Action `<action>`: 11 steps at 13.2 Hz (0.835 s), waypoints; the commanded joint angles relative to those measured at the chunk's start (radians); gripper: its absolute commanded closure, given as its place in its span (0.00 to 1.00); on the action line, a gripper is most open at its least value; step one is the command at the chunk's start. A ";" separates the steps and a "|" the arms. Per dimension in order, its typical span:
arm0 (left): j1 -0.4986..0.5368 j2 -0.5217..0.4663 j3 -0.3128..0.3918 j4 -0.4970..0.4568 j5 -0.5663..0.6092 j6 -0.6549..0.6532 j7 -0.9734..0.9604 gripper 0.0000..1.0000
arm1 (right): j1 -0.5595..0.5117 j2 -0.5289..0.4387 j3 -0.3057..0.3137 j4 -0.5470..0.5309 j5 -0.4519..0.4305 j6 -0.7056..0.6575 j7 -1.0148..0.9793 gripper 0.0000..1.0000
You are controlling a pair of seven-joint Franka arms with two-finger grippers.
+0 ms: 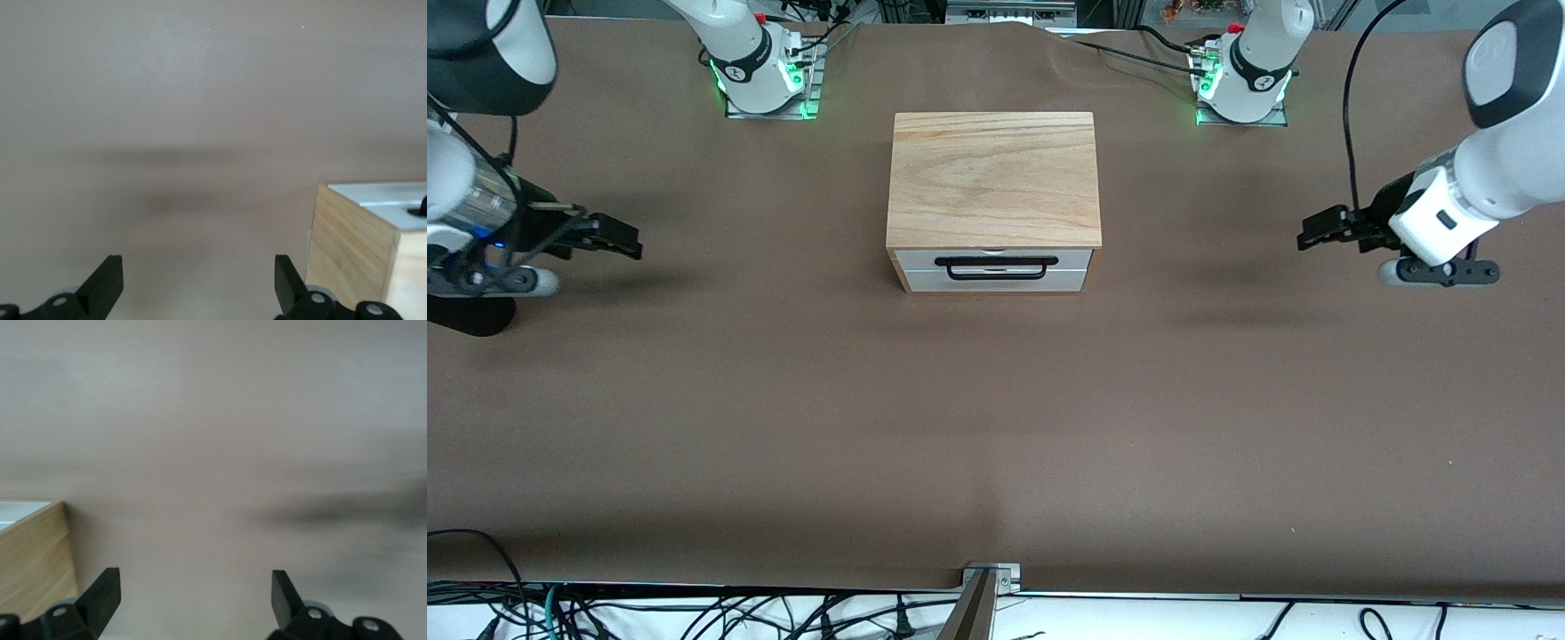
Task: Pull top drawer with both arms simultaneously
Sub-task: 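Move the left gripper and the right gripper toward the drawer handle ends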
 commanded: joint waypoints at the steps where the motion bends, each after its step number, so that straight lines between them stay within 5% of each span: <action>1: -0.007 0.011 -0.017 -0.096 -0.125 0.102 0.019 0.00 | 0.031 0.048 0.002 0.008 0.124 -0.010 -0.006 0.00; 5: -0.009 0.060 -0.081 -0.174 -0.298 0.256 0.020 0.00 | 0.048 0.139 0.004 -0.008 0.449 0.008 -0.050 0.00; 8: -0.015 0.103 -0.116 -0.188 -0.434 0.300 0.040 0.00 | 0.097 0.185 0.005 -0.091 0.665 0.137 -0.258 0.00; 11: -0.018 0.185 -0.126 -0.191 -0.723 0.339 0.373 0.00 | 0.129 0.300 0.005 -0.110 0.914 0.191 -0.497 0.01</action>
